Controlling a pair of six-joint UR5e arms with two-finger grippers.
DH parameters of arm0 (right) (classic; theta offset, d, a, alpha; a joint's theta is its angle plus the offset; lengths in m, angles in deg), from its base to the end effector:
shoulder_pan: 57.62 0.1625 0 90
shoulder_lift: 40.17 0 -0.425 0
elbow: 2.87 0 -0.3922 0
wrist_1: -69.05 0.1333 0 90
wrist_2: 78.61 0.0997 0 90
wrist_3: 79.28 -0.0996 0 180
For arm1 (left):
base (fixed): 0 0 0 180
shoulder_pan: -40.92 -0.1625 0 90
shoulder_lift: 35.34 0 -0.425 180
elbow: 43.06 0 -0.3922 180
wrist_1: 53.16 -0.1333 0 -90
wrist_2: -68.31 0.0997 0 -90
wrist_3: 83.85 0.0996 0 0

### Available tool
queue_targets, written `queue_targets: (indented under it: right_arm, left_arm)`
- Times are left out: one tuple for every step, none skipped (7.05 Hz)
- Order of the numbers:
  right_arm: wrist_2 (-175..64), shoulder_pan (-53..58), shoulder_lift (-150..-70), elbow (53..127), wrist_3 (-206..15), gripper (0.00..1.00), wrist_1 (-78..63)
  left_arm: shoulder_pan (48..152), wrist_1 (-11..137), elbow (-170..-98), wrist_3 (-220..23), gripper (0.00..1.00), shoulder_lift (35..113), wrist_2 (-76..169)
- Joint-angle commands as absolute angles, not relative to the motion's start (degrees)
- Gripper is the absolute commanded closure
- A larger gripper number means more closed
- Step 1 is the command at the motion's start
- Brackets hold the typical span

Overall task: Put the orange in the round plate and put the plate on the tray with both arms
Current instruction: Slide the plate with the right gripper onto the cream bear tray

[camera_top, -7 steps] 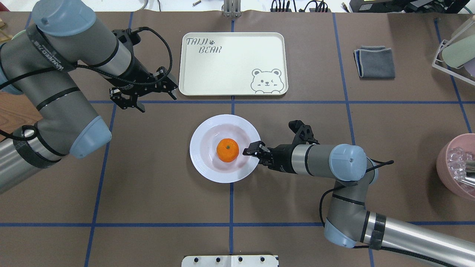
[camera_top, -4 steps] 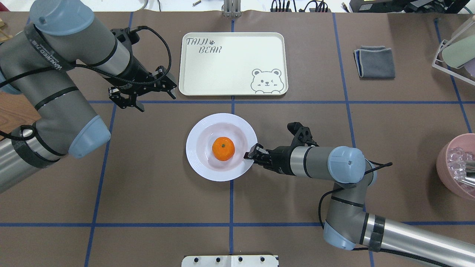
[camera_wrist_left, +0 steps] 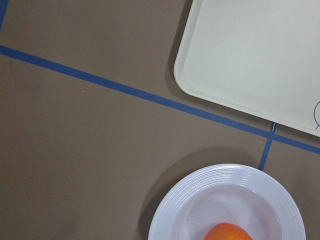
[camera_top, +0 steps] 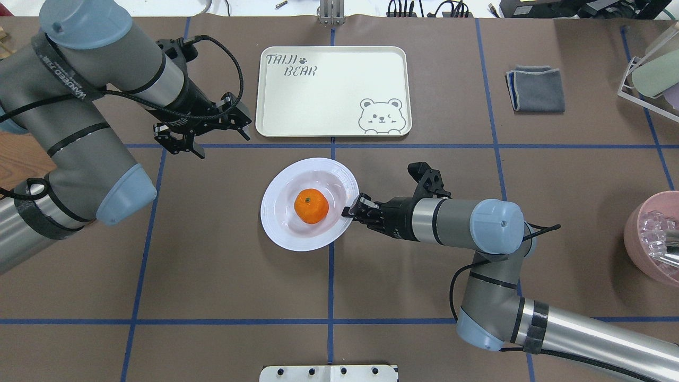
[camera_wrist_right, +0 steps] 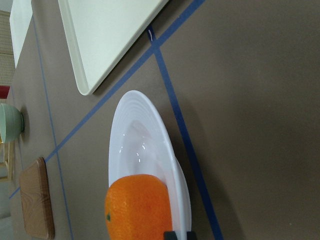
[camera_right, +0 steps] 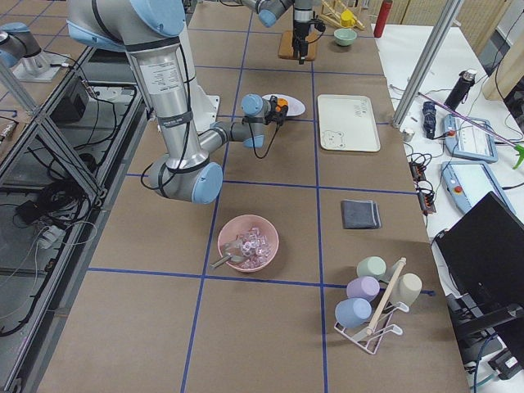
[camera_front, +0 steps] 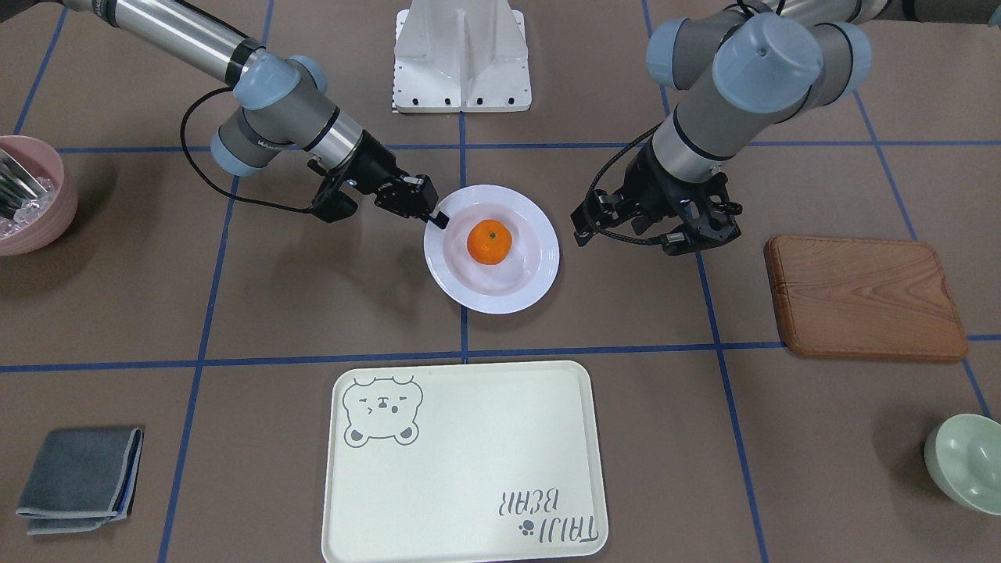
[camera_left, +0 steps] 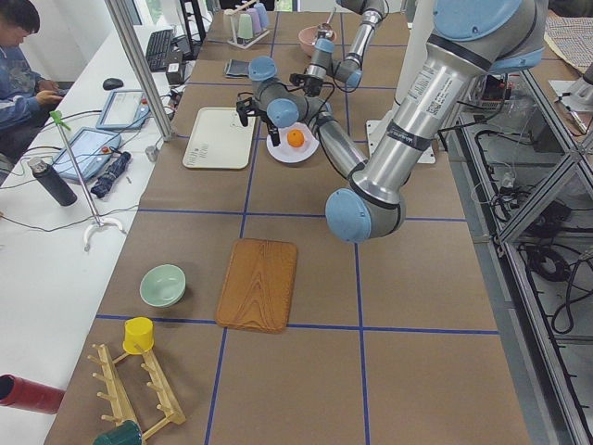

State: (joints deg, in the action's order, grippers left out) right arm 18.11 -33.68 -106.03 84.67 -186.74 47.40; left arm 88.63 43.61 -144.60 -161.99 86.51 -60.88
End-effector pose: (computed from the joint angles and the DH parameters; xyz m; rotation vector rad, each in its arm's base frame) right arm -0.5330 -0.3697 0.3057 -0.0033 -1.5911 0.4739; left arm 0.3735 -0.5152 0.2270 -0.1372 1.0458 -0.2677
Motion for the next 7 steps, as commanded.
queue_targets:
  right_arm:
    - [17.7,-32.8,-106.4,85.1,-186.9,1.00,50.7]
    - [15.5,-32.8,-106.5,84.8,-188.6,1.00,52.9]
    - [12.7,-32.8,-106.5,84.8,-190.9,1.00,54.5]
    - [8.9,-32.8,-106.5,84.4,-193.0,1.00,56.6]
    - [4.8,-32.8,-106.3,83.7,-195.9,1.00,57.2]
    - [-0.9,-32.8,-106.1,83.6,-199.6,1.00,57.2]
    - [-6.6,-33.0,-104.8,81.4,-203.3,1.00,57.2]
  left_arm:
    - [89.4,43.6,-146.8,-161.9,0.03,84.6,-61.0]
    - [90.1,43.6,-147.2,-161.9,0.02,84.2,-61.0]
    - [90.4,43.6,-147.5,-161.9,0.03,84.2,-61.0]
    - [91.0,43.6,-148.2,-161.9,0.03,83.2,-61.0]
    - [91.7,43.5,-148.2,-160.6,0.03,82.8,-61.0]
    - [92.6,43.5,-148.4,-158.6,0.02,81.4,-61.0]
    - [93.9,43.5,-148.4,-158.1,0.03,80.9,-61.0]
